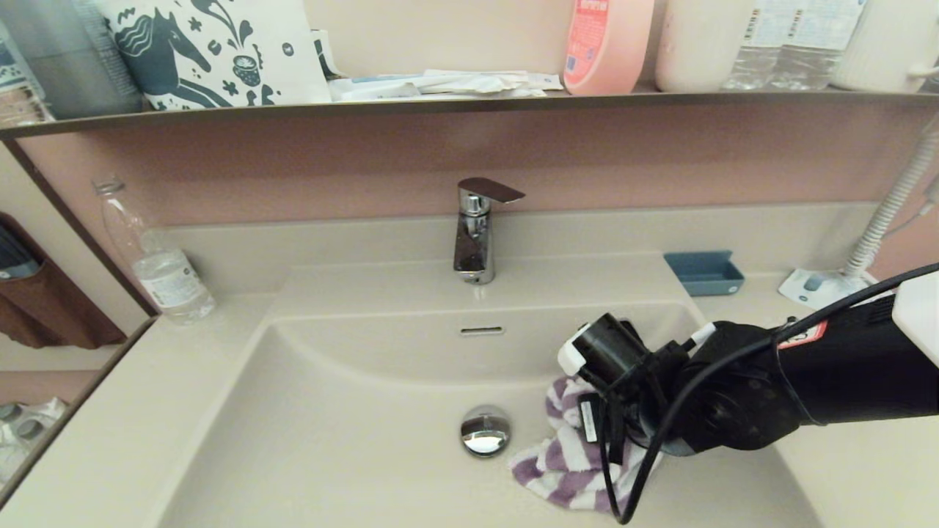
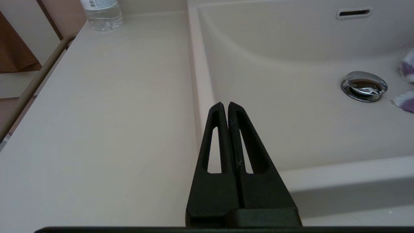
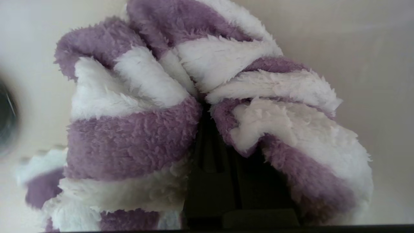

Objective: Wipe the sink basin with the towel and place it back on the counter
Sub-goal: Wipe the sink

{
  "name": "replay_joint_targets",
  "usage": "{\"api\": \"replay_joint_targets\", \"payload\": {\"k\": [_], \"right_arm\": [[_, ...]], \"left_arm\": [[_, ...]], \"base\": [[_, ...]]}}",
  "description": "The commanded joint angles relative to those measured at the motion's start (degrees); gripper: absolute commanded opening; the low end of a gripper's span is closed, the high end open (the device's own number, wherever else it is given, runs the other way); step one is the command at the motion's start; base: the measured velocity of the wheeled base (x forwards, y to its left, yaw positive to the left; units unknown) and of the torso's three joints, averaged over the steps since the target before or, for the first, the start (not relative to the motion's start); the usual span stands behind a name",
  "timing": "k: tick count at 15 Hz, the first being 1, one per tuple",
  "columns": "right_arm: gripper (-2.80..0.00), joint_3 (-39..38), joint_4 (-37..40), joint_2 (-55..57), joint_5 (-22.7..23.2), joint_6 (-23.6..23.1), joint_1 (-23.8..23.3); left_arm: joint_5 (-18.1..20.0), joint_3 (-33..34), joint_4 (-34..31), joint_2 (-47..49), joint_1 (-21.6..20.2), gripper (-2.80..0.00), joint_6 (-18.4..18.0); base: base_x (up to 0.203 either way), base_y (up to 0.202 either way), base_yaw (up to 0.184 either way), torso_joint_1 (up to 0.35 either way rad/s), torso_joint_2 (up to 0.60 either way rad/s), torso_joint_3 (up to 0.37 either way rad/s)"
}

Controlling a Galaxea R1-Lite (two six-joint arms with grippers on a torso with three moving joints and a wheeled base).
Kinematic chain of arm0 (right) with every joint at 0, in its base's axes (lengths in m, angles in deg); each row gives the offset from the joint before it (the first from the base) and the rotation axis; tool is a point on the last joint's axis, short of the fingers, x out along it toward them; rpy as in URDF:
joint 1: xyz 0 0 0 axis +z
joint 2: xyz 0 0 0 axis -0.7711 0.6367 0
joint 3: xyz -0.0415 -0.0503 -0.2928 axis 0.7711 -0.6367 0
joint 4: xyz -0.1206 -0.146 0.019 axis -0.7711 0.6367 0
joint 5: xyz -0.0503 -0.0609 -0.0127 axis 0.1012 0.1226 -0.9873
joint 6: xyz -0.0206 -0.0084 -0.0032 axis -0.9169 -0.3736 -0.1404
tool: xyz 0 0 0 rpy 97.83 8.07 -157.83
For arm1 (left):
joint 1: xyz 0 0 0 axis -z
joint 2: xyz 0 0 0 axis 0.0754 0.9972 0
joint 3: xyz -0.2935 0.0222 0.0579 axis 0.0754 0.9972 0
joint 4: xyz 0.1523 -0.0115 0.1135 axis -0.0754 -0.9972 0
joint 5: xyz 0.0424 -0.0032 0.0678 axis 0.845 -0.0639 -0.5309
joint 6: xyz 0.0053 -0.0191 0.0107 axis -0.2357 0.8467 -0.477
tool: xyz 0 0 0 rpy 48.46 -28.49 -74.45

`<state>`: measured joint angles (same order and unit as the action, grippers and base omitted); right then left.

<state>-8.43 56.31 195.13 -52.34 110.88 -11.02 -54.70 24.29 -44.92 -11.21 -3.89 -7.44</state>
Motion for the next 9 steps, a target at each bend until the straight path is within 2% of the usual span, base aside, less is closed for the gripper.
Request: {"api": "replay_joint_targets", "payload": {"k": [1, 4, 9], "right_arm": [[-2.8, 0.99, 14.87, -0.04, 0.71, 0.19, 1.5], [-2.8, 0.98, 16.08, -0.16, 0.87, 2.71, 4.02], [-2.8, 1.61, 14.04, 0.28, 6.61, 3.02, 9.83]], "left_arm": [[0.01, 0.01, -0.02, 0.07, 0.0, -2.8, -0.02], [0.01, 0.01, -0.02, 0.07, 0.0, -2.8, -0.02], [0.01, 0.01, -0.02, 0.07, 0.0, -2.8, -0.02]], "base": [[0.0, 0.0, 0.0, 0.0, 0.0, 0.0], [0.0, 0.0, 0.0, 0.0, 0.0, 0.0], [0.0, 0.0, 0.0, 0.0, 0.0, 0.0]]}}
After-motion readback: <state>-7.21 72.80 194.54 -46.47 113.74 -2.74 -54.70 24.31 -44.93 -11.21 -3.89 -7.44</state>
